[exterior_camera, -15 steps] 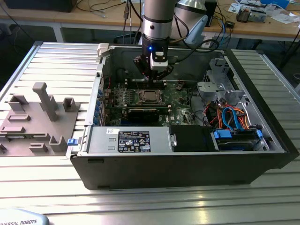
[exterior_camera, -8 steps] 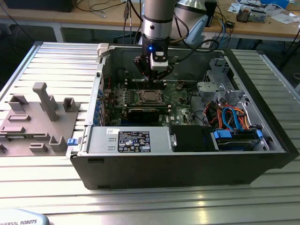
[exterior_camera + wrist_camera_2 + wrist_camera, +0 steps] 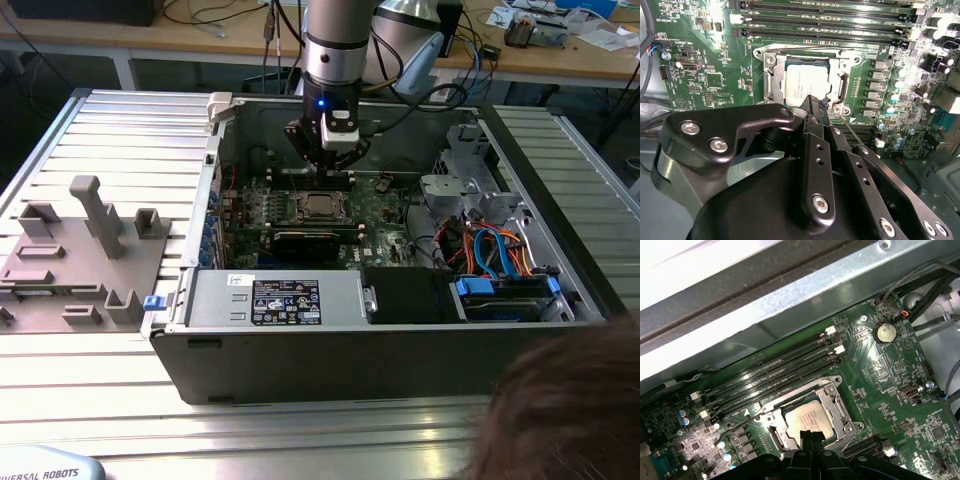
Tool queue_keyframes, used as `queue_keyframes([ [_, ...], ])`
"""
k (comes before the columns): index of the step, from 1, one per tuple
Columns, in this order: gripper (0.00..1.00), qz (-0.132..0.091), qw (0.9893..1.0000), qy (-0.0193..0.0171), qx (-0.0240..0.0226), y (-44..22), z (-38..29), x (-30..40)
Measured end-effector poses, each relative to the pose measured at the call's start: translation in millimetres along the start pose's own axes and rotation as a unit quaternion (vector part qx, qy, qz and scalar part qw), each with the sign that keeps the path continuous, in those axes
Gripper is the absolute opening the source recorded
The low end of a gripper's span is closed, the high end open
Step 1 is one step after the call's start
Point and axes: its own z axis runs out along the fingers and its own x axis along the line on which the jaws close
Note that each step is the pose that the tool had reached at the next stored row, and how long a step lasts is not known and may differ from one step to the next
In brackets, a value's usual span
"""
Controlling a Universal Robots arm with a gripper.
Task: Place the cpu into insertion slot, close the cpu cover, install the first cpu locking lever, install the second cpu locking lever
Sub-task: 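Install the first cpu locking lever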
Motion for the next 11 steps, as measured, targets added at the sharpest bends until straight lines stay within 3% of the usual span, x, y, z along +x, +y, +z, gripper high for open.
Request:
queue_keyframes([
  [11, 0.11, -0.01, 0.9999, -0.0003, -0.0001, 0.0, 0.0, 0.0],
])
